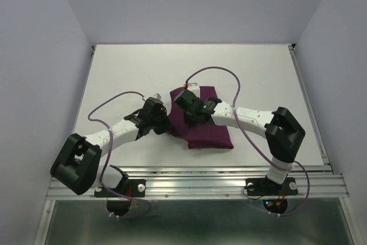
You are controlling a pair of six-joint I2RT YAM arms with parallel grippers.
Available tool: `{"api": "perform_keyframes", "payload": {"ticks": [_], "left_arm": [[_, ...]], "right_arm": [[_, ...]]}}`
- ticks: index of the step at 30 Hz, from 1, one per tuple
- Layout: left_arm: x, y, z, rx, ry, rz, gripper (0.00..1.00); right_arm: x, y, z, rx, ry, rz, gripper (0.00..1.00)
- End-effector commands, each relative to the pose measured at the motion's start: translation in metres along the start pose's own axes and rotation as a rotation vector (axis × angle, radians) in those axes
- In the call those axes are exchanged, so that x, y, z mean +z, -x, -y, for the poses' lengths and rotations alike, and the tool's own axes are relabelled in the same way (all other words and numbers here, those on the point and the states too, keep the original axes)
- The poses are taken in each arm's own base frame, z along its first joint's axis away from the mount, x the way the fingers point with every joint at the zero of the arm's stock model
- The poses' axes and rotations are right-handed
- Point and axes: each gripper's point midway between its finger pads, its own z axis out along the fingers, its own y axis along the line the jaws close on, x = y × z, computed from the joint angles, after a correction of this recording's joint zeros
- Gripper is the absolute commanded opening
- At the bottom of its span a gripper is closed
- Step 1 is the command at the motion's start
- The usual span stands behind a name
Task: Prepare the surgical pack
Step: Pack the surgical kit at the center of the board.
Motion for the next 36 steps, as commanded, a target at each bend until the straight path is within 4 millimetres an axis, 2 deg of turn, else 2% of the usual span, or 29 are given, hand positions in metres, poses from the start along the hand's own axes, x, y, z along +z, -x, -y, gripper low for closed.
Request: {"api": "perform_keyframes", "payload": {"ticks": [1, 3, 9, 11, 12, 13, 17, 19, 22, 31, 36], "left_arm": [[-0.008, 0.014, 0.040, 0.021, -0.147, 0.050, 0.00], [-0.011, 0.013, 0.041, 0.033, -0.151, 0.058, 0.00], [-0.004, 0.001, 0.025, 0.010, -0.105, 0.034, 0.00], [-0.009, 0.001, 0.031, 0.012, -0.129, 0.051, 0.00], [-0.017, 0.003, 0.036, 0.014, -0.154, 0.075, 0.00], [-0.016, 0.001, 0.034, 0.015, -0.148, 0.075, 0.00], [-0.054, 0.013, 0.059, 0.041, -0.288, 0.175, 0.00], [-0.065, 0.013, 0.066, 0.060, -0.336, 0.186, 0.00], [-0.069, 0.004, 0.074, 0.085, -0.386, 0.152, 0.00], [-0.047, -0.026, 0.089, 0.112, -0.426, 0.042, 0.00], [-0.043, -0.048, 0.103, 0.143, -0.486, -0.019, 0.00]], "right_arm": [[-0.023, 0.043, -0.022, 0.097, 0.097, 0.139, 0.01], [-0.021, 0.043, -0.019, 0.114, 0.095, 0.132, 0.01], [-0.023, 0.054, -0.019, 0.133, 0.096, 0.159, 0.01], [-0.020, 0.053, -0.020, 0.129, 0.094, 0.154, 0.01], [-0.019, 0.053, -0.020, 0.128, 0.094, 0.151, 0.01], [-0.019, 0.053, -0.021, 0.128, 0.095, 0.151, 0.01], [-0.017, 0.050, -0.022, 0.130, 0.099, 0.140, 0.01], [-0.016, 0.050, -0.023, 0.130, 0.099, 0.138, 0.01], [-0.014, 0.049, -0.025, 0.129, 0.103, 0.131, 0.01], [-0.014, 0.055, -0.024, 0.135, 0.105, 0.138, 0.01], [-0.012, 0.054, -0.026, 0.135, 0.108, 0.132, 0.01]]}}
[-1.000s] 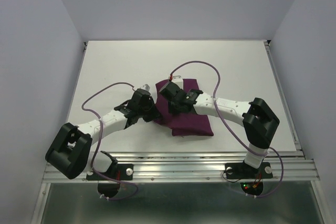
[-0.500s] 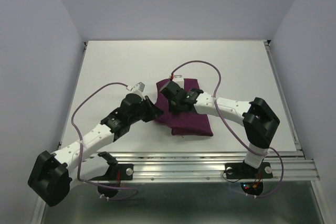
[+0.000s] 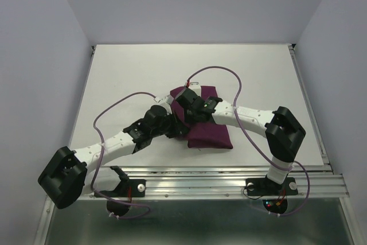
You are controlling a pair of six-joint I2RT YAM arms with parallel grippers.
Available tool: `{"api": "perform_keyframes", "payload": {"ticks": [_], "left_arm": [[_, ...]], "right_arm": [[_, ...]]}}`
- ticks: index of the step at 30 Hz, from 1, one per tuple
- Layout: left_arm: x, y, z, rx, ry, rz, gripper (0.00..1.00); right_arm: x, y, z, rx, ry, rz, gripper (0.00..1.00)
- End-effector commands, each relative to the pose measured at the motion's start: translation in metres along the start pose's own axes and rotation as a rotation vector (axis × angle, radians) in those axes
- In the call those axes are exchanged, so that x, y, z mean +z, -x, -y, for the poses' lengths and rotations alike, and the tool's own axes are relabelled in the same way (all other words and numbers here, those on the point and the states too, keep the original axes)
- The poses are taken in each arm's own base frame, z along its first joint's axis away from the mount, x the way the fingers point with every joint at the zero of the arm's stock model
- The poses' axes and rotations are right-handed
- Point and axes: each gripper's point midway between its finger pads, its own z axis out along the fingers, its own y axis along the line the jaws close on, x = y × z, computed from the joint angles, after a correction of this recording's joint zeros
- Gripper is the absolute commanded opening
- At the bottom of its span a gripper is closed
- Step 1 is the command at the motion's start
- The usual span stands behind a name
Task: Prepare the surgical pack
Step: Pack the surgical kit at the center of the board.
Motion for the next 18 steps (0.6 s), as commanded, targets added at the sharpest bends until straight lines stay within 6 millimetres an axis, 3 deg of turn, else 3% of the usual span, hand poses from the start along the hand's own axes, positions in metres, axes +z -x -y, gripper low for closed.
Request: {"api": "perform_keyframes", "payload": {"ticks": [1, 9, 13, 14, 18], "left_arm": [[0.005, -0.019, 0.025, 0.037, -0.127, -0.059, 0.00], [0.006, -0.044, 0.022, 0.063, -0.125, -0.131, 0.00], [-0.004, -0.036, 0.014, 0.107, -0.064, -0.090, 0.00], [-0.007, -0.038, 0.003, 0.114, -0.011, -0.101, 0.00], [-0.014, -0.019, -0.010, 0.143, 0.093, -0.029, 0.00]], "right_arm": [[-0.015, 0.050, -0.032, 0.097, 0.109, 0.134, 0.01], [-0.010, 0.056, -0.026, 0.100, 0.093, 0.139, 0.01], [-0.009, 0.054, -0.020, 0.108, 0.084, 0.133, 0.01], [-0.008, 0.053, -0.020, 0.109, 0.084, 0.131, 0.01], [-0.009, 0.053, -0.021, 0.108, 0.093, 0.127, 0.01]]}}
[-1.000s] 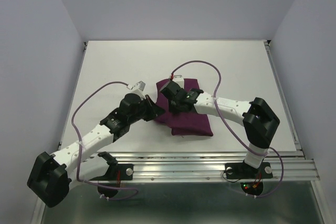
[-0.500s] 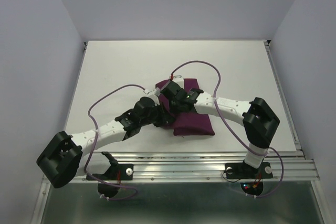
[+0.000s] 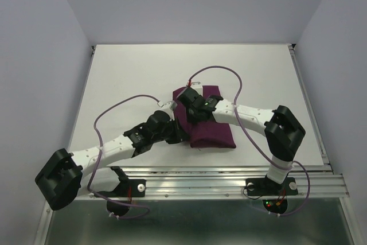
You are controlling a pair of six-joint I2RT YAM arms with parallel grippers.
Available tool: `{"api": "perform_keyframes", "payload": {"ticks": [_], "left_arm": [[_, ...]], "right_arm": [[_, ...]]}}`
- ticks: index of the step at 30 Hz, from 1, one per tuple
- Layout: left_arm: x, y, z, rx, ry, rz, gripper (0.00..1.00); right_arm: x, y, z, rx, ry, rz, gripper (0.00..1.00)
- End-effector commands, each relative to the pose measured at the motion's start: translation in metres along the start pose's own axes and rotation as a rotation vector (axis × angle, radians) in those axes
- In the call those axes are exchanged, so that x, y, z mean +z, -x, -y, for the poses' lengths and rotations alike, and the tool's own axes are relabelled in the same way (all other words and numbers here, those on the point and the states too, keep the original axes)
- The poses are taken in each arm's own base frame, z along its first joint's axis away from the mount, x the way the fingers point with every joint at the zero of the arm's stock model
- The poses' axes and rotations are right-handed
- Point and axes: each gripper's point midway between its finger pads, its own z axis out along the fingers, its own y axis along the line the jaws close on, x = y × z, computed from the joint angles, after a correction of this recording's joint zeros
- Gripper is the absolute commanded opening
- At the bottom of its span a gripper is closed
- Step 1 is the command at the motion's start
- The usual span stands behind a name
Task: Prepare the surgical pack
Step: Pack the surgical kit at the center of the board.
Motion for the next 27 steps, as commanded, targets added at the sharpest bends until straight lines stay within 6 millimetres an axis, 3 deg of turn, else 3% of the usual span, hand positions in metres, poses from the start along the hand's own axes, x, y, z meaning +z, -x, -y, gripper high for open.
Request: {"api": "perform_keyframes", "payload": {"ticks": [1, 5, 11, 16, 19, 27], "left_arm": [[-0.013, 0.015, -0.008, 0.034, 0.086, 0.043, 0.00], [-0.009, 0.031, -0.026, -0.063, 0.139, 0.087, 0.00], [0.014, 0.037, -0.050, -0.134, 0.158, 0.087, 0.00], [0.037, 0.044, -0.051, -0.142, 0.141, 0.095, 0.00], [0.055, 0.033, -0.050, -0.168, 0.113, 0.032, 0.00], [0.072, 0.053, -0.030, -0.158, 0.040, 0.057, 0.00]], "right_arm": [[-0.016, 0.056, -0.034, 0.118, 0.126, 0.157, 0.01], [-0.020, 0.057, -0.034, 0.122, 0.135, 0.162, 0.01], [-0.026, 0.062, -0.031, 0.134, 0.145, 0.173, 0.01], [-0.035, 0.067, -0.036, 0.146, 0.187, 0.188, 0.01], [-0.039, 0.070, -0.035, 0.154, 0.188, 0.200, 0.01], [-0.056, 0.084, -0.033, 0.179, 0.228, 0.227, 0.01]]}}
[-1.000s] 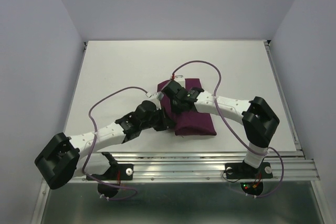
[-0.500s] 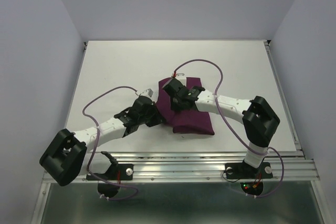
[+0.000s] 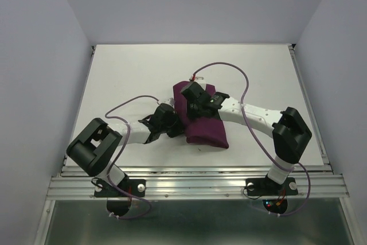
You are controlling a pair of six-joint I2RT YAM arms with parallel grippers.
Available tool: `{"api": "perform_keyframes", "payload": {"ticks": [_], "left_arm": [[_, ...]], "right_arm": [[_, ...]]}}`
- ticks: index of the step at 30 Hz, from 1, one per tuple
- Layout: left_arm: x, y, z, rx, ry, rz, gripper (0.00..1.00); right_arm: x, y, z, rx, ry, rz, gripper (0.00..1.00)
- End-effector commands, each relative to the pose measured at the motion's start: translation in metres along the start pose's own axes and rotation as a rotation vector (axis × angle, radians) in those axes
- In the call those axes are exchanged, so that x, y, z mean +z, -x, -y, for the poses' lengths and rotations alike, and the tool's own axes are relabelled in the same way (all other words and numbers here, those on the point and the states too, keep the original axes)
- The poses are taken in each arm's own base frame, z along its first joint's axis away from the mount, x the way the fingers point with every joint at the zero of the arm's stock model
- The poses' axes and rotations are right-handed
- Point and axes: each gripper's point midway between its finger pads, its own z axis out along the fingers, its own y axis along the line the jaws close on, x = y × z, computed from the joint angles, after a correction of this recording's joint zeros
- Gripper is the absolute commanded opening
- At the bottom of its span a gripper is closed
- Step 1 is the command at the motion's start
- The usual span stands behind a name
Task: Prepare the surgical pack
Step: Pack the surgical kit at the center of the board.
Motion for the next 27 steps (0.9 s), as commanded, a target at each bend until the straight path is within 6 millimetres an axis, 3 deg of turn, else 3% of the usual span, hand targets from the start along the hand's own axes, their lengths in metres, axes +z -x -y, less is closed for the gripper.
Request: {"api": "perform_keyframes", "payload": {"ticks": [1, 5, 7, 10, 15, 20, 22, 27], "left_arm": [[0.006, 0.032, 0.049, 0.028, -0.140, 0.066, 0.00], [0.019, 0.035, 0.058, 0.050, -0.153, 0.041, 0.00], [0.016, 0.035, 0.057, 0.056, -0.140, 0.038, 0.00], [-0.003, 0.043, 0.044, 0.067, -0.066, 0.084, 0.00], [-0.027, 0.039, 0.009, 0.080, 0.047, 0.086, 0.00], [-0.048, 0.061, 0.004, 0.096, 0.086, 0.184, 0.00], [-0.048, 0.069, 0.007, 0.097, 0.081, 0.197, 0.00], [-0.026, 0.071, -0.001, 0.092, 0.111, 0.151, 0.00]], "right_arm": [[-0.037, 0.062, -0.031, 0.094, 0.153, 0.182, 0.01], [-0.036, 0.061, -0.029, 0.093, 0.147, 0.182, 0.01], [-0.033, 0.060, -0.023, 0.098, 0.134, 0.179, 0.01], [-0.033, 0.059, -0.017, 0.107, 0.123, 0.176, 0.01], [-0.032, 0.057, -0.017, 0.099, 0.129, 0.170, 0.01], [-0.031, 0.056, -0.020, 0.093, 0.134, 0.163, 0.01], [-0.030, 0.055, -0.019, 0.090, 0.134, 0.158, 0.01], [-0.030, 0.055, -0.021, 0.093, 0.140, 0.155, 0.01]]}}
